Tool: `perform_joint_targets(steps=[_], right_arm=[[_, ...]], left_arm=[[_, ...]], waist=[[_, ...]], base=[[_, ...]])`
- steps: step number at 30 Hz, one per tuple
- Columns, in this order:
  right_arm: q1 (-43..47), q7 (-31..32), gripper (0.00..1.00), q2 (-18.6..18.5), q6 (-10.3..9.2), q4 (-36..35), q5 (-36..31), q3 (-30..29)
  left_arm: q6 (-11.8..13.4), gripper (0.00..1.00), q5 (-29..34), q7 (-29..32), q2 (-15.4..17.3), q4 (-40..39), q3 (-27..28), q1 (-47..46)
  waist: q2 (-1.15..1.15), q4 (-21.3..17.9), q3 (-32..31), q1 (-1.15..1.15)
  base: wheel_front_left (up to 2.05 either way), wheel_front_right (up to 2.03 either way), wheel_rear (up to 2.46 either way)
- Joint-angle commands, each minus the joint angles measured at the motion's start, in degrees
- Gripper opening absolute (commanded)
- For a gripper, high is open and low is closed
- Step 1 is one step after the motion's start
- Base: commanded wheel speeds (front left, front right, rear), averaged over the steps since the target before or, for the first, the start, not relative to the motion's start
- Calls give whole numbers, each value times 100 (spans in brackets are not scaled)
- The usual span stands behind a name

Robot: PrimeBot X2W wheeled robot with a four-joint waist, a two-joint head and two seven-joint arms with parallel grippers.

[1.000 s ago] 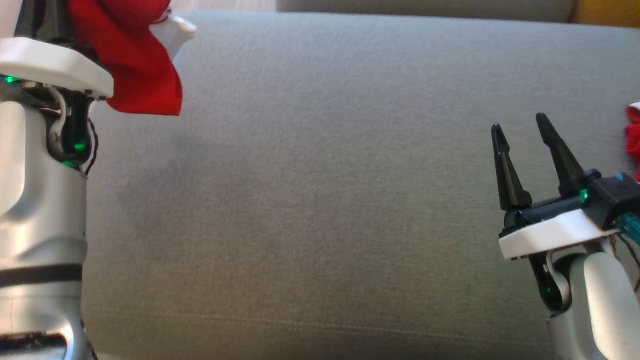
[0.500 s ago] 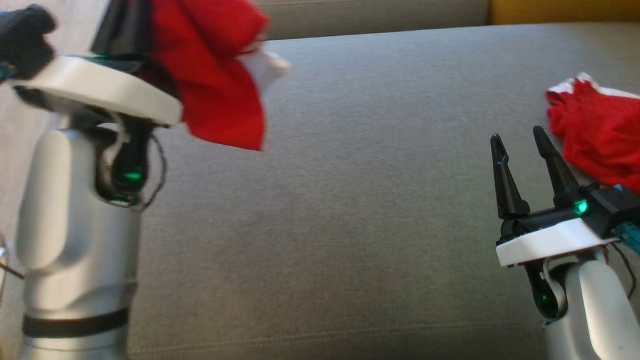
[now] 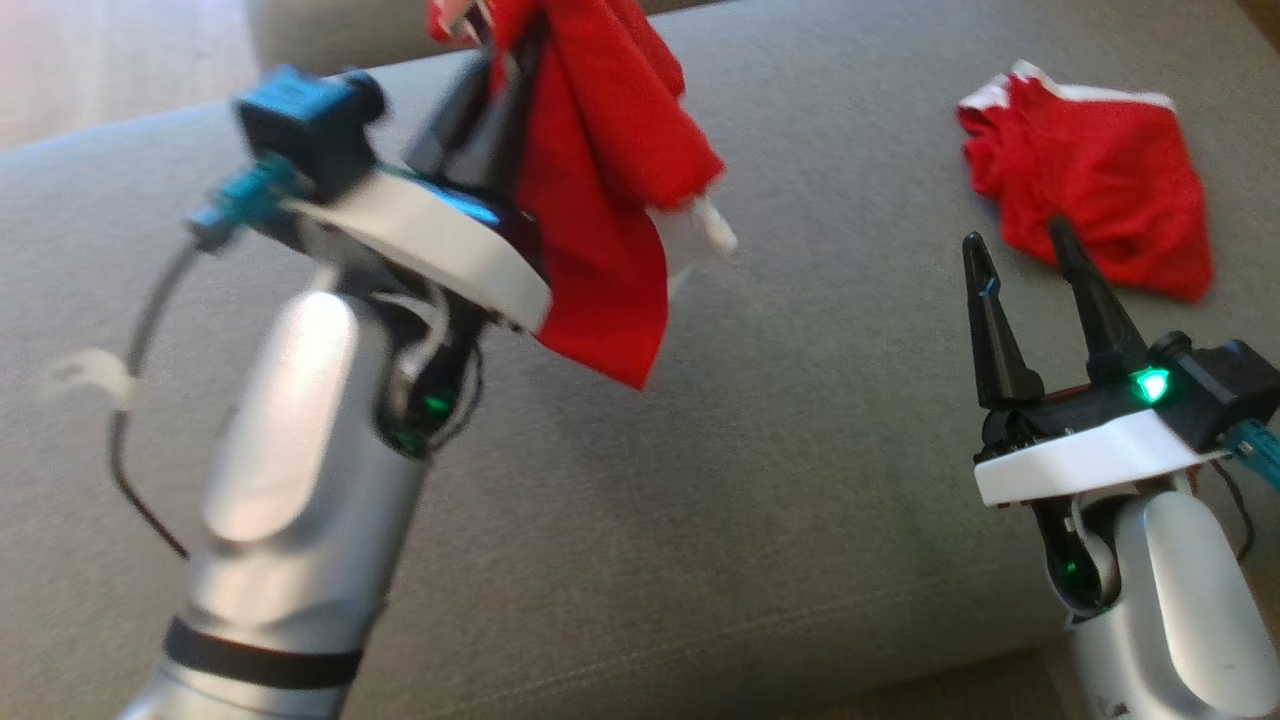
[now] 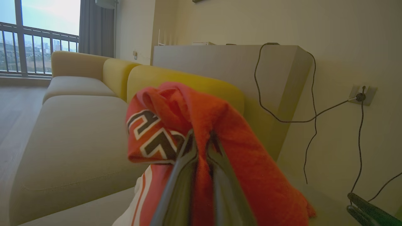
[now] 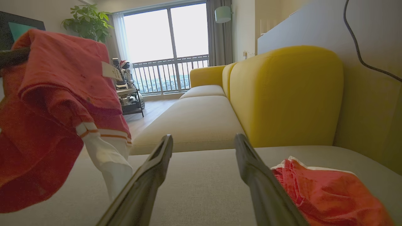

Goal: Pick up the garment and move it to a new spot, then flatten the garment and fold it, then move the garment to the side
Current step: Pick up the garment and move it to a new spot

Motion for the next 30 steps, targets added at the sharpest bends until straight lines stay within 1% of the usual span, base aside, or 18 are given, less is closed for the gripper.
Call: perform_joint_targets(steps=[1, 5, 9, 15, 16, 17, 18, 21, 24, 27, 30], right_arm=[[-276, -64, 100, 20, -2, -196, 66, 141], [-342, -81, 100, 20, -2, -196, 104, 141], [-369, -94, 100, 20, -2, -180, 127, 155], [-325, -103, 100, 20, -2, -162, 151, 145], [-320, -104, 100, 20, -2, -159, 152, 146], [-319, -105, 100, 20, -2, -155, 152, 148], [-319, -106, 100, 20, -2, -153, 151, 151], [-324, -107, 100, 20, -2, -155, 132, 159], [-291, -107, 100, 20, -2, -153, 87, 119], [-245, -107, 100, 20, -2, -137, 34, 75], [-185, -108, 100, 20, -2, -113, -7, 39]], left_arm=[[29, 0, 58, -133, 57, -93, 74, -173], [-1, 0, 93, -578, -11, 296, -369, -281], [13, 0, 133, -956, -31, 672, -672, -453], [78, 0, 295, -927, 15, 1746, -929, -439], [75, 13, 324, -893, 44, 1952, -970, -420], [73, 47, 360, -814, 79, 2178, -1027, -394], [65, 100, 421, -729, 119, 2391, -1110, -379], [112, 100, 527, -779, 159, 2790, -1203, -386], [138, 100, 547, -1024, 156, 2929, -1216, -382], [240, 100, 496, -1259, 183, 2854, -1097, -331], [366, 100, 351, -1411, 265, 2561, -831, -176]], waist=[[0, -215, 146, 0], [0, -439, 265, 0], [0, -600, 347, 0], [0, -690, 403, 0], [0, -692, 410, 0], [0, -689, 415, 0], [0, -679, 419, 0], [0, -609, 417, 0], [0, -470, 358, 0], [0, -290, 266, 0], [0, -77, 146, 0]], base=[[0, 0, 0], [0, 0, 0], [0, 0, 0], [0, 0, 0], [0, 0, 0], [0, 0, 0], [0, 0, 0], [0, 0, 0], [0, 0, 0], [0, 0, 0], [0, 0, 0]])
